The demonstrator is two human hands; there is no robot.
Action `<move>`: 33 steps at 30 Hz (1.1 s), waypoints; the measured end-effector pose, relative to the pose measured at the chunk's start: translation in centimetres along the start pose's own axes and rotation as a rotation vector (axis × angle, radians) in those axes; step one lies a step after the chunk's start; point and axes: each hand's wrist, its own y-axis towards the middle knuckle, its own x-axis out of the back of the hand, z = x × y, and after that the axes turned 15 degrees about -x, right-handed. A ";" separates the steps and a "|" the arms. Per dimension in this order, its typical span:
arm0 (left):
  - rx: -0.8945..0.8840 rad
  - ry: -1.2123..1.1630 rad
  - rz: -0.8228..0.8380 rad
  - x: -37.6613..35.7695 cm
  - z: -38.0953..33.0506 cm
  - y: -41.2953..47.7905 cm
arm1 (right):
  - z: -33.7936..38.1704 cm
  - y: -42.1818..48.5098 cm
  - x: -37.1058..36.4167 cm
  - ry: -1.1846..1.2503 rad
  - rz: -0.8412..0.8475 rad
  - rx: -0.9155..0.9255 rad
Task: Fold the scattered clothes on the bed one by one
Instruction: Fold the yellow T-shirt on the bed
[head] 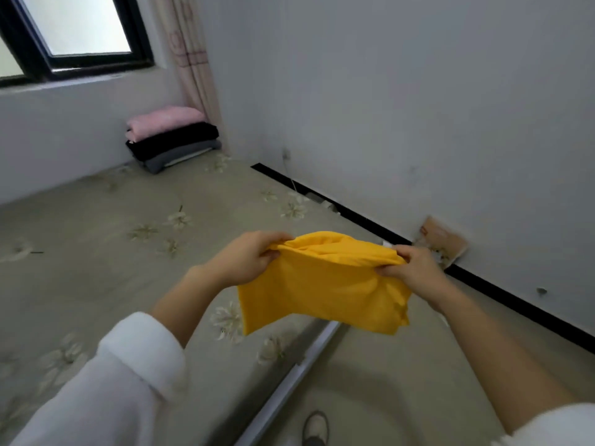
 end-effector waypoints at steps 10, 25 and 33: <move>-0.124 -0.062 0.017 -1.3 3.8 22.9 | 0.6 15.9 12.3 0.071 -0.086 -0.032; -0.082 -0.060 -0.106 -7.1 4.3 51.8 | -1.2 40.4 31.2 0.039 -0.076 -0.007; 0.052 -0.021 -0.223 -7.5 5.5 62.3 | 2.3 54.0 37.8 -0.019 0.005 0.087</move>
